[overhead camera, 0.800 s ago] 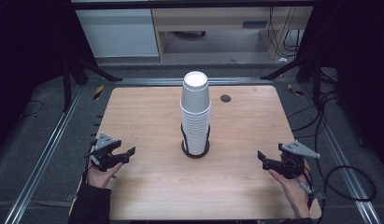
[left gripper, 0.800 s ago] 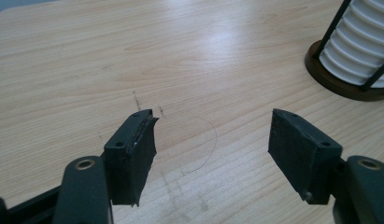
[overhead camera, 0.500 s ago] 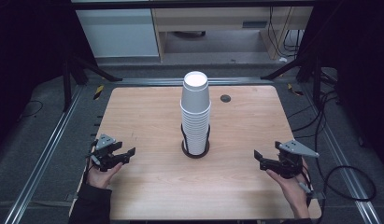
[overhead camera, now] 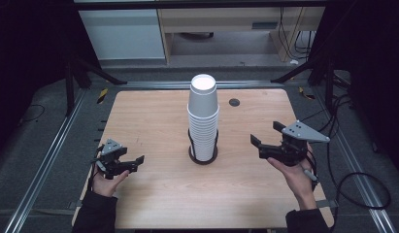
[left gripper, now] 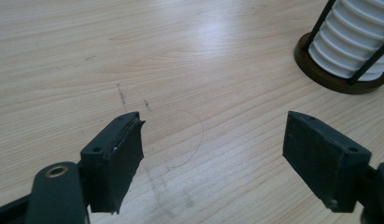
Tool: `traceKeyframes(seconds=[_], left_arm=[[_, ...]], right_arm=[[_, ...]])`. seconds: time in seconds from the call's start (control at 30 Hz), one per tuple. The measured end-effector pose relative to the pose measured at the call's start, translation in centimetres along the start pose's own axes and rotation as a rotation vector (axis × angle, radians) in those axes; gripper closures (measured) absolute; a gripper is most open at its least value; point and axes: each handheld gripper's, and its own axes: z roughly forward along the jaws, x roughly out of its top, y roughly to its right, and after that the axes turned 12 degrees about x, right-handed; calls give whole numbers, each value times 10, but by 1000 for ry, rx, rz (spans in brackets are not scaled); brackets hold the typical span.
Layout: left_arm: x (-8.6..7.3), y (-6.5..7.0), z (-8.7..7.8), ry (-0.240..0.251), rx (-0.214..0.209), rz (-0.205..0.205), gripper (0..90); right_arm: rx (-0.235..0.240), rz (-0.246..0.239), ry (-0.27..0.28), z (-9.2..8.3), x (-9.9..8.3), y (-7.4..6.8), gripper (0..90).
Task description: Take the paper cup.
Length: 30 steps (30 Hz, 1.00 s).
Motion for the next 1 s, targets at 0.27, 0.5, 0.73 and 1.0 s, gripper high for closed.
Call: traceKeyframes(seconds=[0.27, 0.5, 0.73, 1.0], left_arm=[[0, 2, 1, -8, -12, 10, 177], [1, 4, 2, -6, -17, 16, 172], [1, 6, 3, -10, -25, 18, 170], [1, 8, 4, -15, -37, 30, 169]], right_arm=[[51, -22, 51, 6, 36, -12, 98], [85, -47, 71, 15, 64, -23, 98], [118, -81, 66, 28, 86, -35, 96], [156, -93, 36, 50, 100, -44, 91]])
